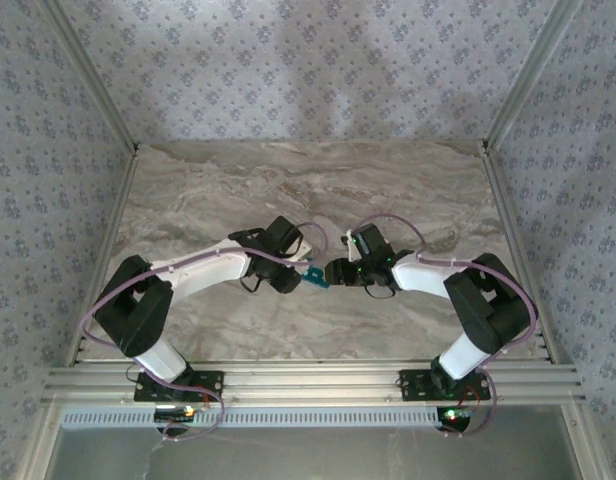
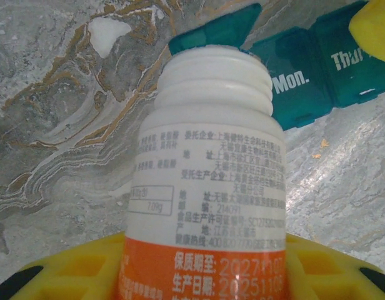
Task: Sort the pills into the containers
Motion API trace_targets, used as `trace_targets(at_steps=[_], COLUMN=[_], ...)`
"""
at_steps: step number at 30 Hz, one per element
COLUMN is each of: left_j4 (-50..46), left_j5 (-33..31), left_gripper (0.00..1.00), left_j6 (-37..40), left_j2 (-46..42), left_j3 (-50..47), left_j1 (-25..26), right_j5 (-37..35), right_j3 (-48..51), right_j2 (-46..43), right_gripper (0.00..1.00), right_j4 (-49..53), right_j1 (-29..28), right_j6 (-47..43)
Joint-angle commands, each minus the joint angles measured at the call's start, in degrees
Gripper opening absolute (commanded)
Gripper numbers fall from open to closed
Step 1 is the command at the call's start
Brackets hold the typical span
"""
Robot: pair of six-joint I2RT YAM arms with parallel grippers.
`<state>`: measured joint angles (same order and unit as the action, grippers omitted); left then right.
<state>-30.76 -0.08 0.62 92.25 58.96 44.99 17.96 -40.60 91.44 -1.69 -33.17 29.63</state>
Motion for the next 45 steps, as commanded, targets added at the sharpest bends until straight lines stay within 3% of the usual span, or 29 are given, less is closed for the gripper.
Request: trace_targets(at_steps=[1,45], left_j4=[-2.1,-7.57], left_j5=[0.08,1.66], left_gripper=[0.0,0.0], left_j6=[0.66,2.92], left_j2=[-1.86,4.34], left_j3=[-0.42,5.33], left_j1=[-0.18,0.39], right_j5=[-0.07,1.16], right_j3=[-1.27,-1.42], right_j2=[1.04,2.12], right_gripper=[0.53,0.51], right_j4=[1.11,0.91], right_j1=[0.62,0.44], right_j6=[0.88,0.69])
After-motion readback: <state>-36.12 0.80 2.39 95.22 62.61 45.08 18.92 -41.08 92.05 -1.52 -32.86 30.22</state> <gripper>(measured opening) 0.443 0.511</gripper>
